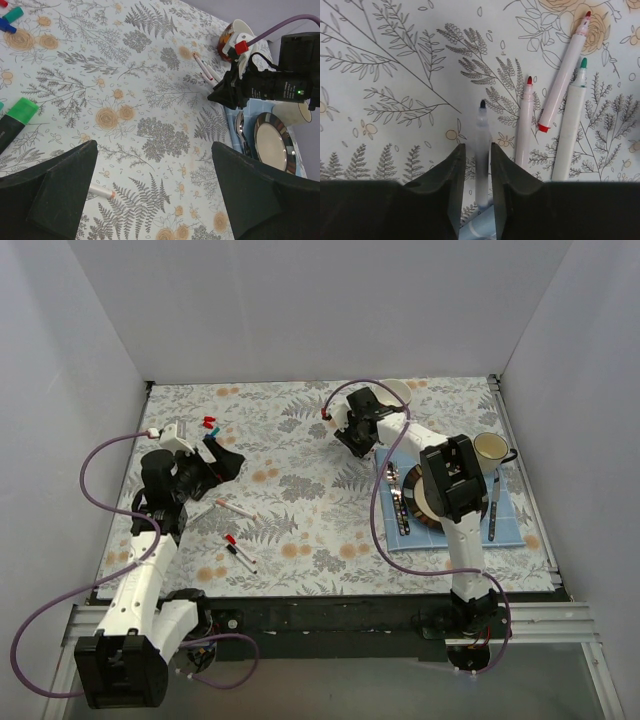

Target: Open the pen caps

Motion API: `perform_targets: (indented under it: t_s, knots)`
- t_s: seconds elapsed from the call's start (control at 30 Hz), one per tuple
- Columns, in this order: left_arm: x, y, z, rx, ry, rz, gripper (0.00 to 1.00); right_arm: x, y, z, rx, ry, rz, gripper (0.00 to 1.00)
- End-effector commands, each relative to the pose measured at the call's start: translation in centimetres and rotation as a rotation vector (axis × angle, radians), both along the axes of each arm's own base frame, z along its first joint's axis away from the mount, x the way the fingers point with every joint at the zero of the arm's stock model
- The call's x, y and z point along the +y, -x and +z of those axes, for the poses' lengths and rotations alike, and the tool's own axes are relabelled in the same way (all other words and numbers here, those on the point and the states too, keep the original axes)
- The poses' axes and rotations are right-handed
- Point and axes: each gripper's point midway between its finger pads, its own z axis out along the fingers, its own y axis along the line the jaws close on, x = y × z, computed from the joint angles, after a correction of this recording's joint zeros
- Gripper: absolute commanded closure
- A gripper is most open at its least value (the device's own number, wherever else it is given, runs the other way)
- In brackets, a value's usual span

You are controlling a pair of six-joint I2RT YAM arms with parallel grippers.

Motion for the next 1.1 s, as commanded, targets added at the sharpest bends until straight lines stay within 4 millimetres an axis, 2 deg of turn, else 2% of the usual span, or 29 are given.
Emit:
perform_targets:
  t_s: [0.0, 0.1, 0.2, 0.23, 0.27, 0.3, 0.33, 0.37, 0.4, 0.43, 0.47, 0.57, 0.67, 0.73, 0.83, 0.93, 0.97, 1.0, 1.03, 1.07]
  knots:
    - [-0.3, 0.1, -1.0, 0.043, 0.019, -0.008, 0.02, -1.2, -2.2, 1.8, -0.079, 0.062, -0.05, 0.63]
    - [-0.3, 0.0, -1.5, 0.066, 0.042, 0.01, 0.02, -1.5, -2.6, 2.4, -0.099, 0.067, -0.063, 0.58]
    - [-0.5, 0.0, -1.9, 0.08, 0.058, 0.004, 0.02, -1.4, -2.4, 4.0, -0.111, 0.041, -0.06, 0.55]
    - [-0.6, 0.0, -2.1, 0.084, 0.061, -0.001, 0.02, -1.2, -2.1, 5.4, -0.122, 0.02, -0.056, 0.55]
    - [-0.6, 0.0, -2.2, 0.089, 0.065, -0.002, 0.02, -0.9, -1.6, 6.0, -0.112, -0.006, -0.04, 0.55]
    - [-0.7, 0.0, -2.6, 0.101, 0.068, -0.005, 0.02, -0.5, -0.5, 6.0, -0.089, -0.037, -0.017, 0.55]
    - [-0.7, -0.1, -2.9, 0.114, 0.07, -0.006, 0.02, -0.2, 0.3, 8.1, -0.104, -0.082, -0.005, 0.55]
    - [-0.7, -0.1, -3.2, 0.126, 0.075, -0.002, 0.02, 0.7, 1.5, 8.7, -0.079, -0.138, 0.032, 0.55]
    - [-0.9, -0.1, -3.7, 0.15, 0.088, -0.006, 0.02, 0.7, 3.1, 8.2, -0.044, -0.165, 0.053, 0.55]
    - [-0.9, -0.1, -3.9, 0.162, 0.092, -0.008, 0.02, 1.1, 4.2, 10.7, -0.066, -0.225, 0.082, 0.55]
    - [-0.9, 0.0, -4.3, 0.178, 0.094, -0.007, 0.02, 2.3, 6.0, 11.4, -0.032, -0.306, 0.149, 0.55]
    - [-1.7, 0.5, -5.7, 0.239, 0.097, -0.015, 0.02, 3.2, 10.6, 12.9, 0.025, -0.438, 0.243, 0.55]
    - [-1.7, 0.9, -6.8, 0.281, 0.104, 0.008, 0.02, 3.4, 13.3, 13.8, 0.045, -0.518, 0.298, 0.55]
    - [-1.3, 0.9, -7.5, 0.311, 0.1, 0.052, 0.02, 3.5, 13.9, 14.5, 0.027, -0.544, 0.314, 0.55]
    - [-1.2, 1.1, -8.3, 0.366, 0.129, 0.101, 0.02, 3.5, 14.5, 14.6, 0.044, -0.564, 0.324, 0.55]
    - [-0.5, 1.1, -9.1, 0.421, 0.146, 0.186, 0.03, 3.8, 15.0, 15.0, 0.053, -0.585, 0.338, 0.55]
    - [0.3, 1.1, -9.7, 0.449, 0.139, 0.244, 0.04, 3.9, 15.2, 15.1, 0.06, -0.595, 0.345, 0.55]
    - [0.5, 1.0, -10.2, 0.481, 0.158, 0.284, 0.07, 4.0, 15.4, 15.2, 0.065, -0.601, 0.347, 0.55]
    - [1.0, 0.9, -10.7, 0.506, 0.158, 0.321, 0.16, 3.9, 15.4, 15.4, 0.064, -0.606, 0.348, 0.55]
    - [1.5, 0.8, -10.7, 0.526, 0.15, 0.363, 0.19, 4.0, 15.5, 15.6, 0.063, -0.613, 0.354, 0.55]
